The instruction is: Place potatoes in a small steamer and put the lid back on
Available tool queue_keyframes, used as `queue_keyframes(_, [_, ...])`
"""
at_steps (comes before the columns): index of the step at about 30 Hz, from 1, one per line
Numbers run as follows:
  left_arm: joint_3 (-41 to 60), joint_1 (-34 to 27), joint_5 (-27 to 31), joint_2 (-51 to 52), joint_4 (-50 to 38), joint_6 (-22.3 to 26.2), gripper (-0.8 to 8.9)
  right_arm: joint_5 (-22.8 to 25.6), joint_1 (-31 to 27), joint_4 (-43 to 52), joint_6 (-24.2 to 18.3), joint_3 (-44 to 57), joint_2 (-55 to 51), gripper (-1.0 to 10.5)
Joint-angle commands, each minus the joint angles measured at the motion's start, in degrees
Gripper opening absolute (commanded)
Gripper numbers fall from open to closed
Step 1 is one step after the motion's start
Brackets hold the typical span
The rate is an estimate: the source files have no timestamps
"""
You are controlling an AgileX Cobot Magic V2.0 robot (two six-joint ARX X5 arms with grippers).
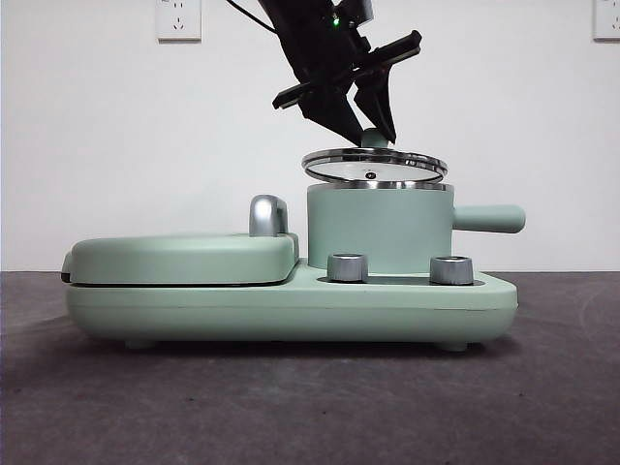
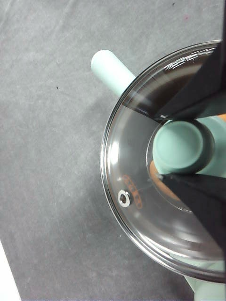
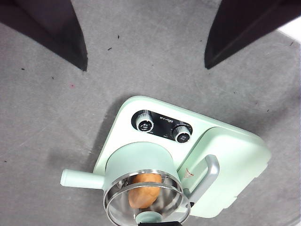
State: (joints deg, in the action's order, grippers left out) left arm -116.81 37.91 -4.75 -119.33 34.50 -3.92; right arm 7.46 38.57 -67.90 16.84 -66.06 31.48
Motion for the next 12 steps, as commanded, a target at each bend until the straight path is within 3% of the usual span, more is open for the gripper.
queue_keyframes(1, [-1.6, 0.3, -0.1, -1.7, -1.6, -0.2, 0.05, 0.0, 0.4, 0.6, 0.8, -0.3, 0.2, 3.9])
queue_keyframes(12, [-1.6, 0.4, -0.2, -3.0, -1.9, -0.3, 0.05, 0.0, 0.4, 0.7, 1.0, -0.3, 0.2, 3.9])
